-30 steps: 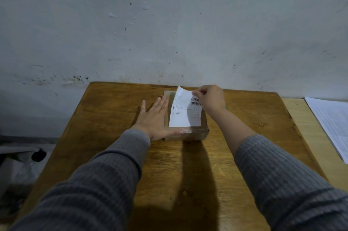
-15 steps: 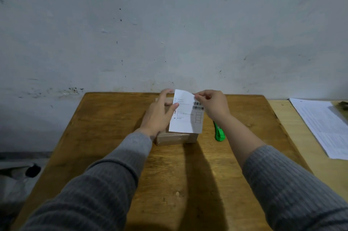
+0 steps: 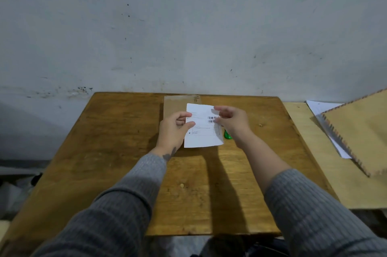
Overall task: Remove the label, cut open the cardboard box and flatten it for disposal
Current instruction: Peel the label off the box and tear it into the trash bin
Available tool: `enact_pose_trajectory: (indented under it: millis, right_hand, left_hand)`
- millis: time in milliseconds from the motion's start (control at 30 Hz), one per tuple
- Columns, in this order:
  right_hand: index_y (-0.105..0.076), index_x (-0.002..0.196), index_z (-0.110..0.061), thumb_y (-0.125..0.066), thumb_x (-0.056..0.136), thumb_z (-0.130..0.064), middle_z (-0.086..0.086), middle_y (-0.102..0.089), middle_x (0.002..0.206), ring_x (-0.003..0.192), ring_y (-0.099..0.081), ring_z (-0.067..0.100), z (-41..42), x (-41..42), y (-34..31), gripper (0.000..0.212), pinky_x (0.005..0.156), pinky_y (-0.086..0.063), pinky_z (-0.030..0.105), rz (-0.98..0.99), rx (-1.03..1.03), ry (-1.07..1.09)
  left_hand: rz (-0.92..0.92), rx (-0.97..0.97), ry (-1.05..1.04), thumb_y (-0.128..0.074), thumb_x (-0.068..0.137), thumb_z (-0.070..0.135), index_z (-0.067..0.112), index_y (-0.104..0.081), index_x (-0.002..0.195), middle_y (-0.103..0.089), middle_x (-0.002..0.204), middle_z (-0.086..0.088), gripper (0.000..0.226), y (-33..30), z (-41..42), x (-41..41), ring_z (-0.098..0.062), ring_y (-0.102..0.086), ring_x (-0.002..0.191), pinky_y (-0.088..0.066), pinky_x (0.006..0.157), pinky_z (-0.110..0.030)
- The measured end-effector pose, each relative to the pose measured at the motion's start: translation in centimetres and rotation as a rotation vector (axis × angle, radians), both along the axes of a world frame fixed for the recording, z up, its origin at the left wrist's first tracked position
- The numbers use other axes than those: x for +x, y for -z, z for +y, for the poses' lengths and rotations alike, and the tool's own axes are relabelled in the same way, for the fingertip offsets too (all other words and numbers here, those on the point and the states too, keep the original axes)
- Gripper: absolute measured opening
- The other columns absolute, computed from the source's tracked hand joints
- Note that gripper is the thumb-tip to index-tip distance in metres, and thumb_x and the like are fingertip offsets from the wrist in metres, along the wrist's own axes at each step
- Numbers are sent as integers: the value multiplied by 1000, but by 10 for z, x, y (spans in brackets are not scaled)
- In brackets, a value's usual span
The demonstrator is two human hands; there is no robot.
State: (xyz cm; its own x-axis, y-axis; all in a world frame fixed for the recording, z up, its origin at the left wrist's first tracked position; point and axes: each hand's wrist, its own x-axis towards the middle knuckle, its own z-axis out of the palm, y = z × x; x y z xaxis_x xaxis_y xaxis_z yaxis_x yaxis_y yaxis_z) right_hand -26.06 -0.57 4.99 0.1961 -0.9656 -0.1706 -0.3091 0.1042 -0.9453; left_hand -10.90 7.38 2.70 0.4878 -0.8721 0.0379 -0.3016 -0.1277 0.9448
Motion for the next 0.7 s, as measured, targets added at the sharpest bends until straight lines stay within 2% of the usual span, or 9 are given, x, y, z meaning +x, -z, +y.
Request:
enact_pose_trajectory:
  millis: [67,133,200,267,367,433,500,567,700]
  right_hand:
    - [-69,105,-19,-65,80,7,3,-60,111,95,-57,13,14,-1,-3,37,70,-47,21,-42,8,-5]
    - [-70,100,-21,-67,79,7,-1,-59,113,93,-56,10,28,-2,-6,34,69,-47,19,-70,-1,-6]
    - [-70,95,-22,-67,79,5,-2,-59,113,100,-56,14,43,-4,-9,31,77,-50,25,-86,1,-6]
    - [-71,96,-19,-66,80,5,-4,-64,102,97,-59,16,63,-8,-12,28,77,-53,29,-108,19,-41]
    - [-70,105,-13,-65,82,4,-6,-63,88,85,-60,13,95,-14,-15,29,70,-53,24,-150,27,-72]
    - [-71,106,-13,-68,80,2,-5,-60,83,80,-56,10,117,-18,-14,30,71,-48,19,-103,-22,-57]
    - [-73,103,-17,-73,78,-5,-5,-61,84,82,-55,10,139,-24,-12,28,74,-45,18,3,-87,-49]
    - [-73,102,-20,-73,79,-12,-8,-63,88,85,-55,8,164,-31,-12,25,76,-43,21,140,-133,-40]
    - [-73,101,-18,-70,82,-19,-7,-65,93,81,-51,2,204,-50,-15,19,65,-37,18,275,-196,-53]
  left_hand:
    - [60,-23,-27,-72,83,8,15,-69,108,-66,102,1,25,-4,11,-4,-8,-62,92,-52,68,-13]
    - [88,-36,-63,-71,84,8,15,-68,109,-67,108,-1,26,-9,24,-8,-11,-62,97,-56,78,-24]
    - [102,-47,-92,-70,85,9,16,-68,110,-66,112,0,26,-14,39,-10,-13,-61,102,-58,84,-34]
    - [112,-65,-103,-70,85,10,16,-67,111,-66,115,0,27,-18,57,-9,-13,-62,103,-58,85,-37]
    - [132,-63,-77,-71,83,9,15,-67,111,-66,116,-2,29,-20,89,-9,-13,-63,101,-59,82,-34]
    - [119,-52,-53,-73,82,7,15,-67,109,-67,113,-4,29,-18,112,-9,-13,-64,97,-59,76,-26]
    - [79,-35,-20,-75,79,7,16,-67,107,-67,110,-5,31,-15,136,-12,-11,-63,94,-57,71,-20]
    - [16,0,18,-77,78,7,17,-67,108,-66,110,-1,33,-14,157,-18,-11,-62,95,-59,74,-24]
    - [-84,6,47,-74,81,12,19,-69,103,-63,108,4,24,-16,187,-41,-4,-58,90,-56,76,-24]
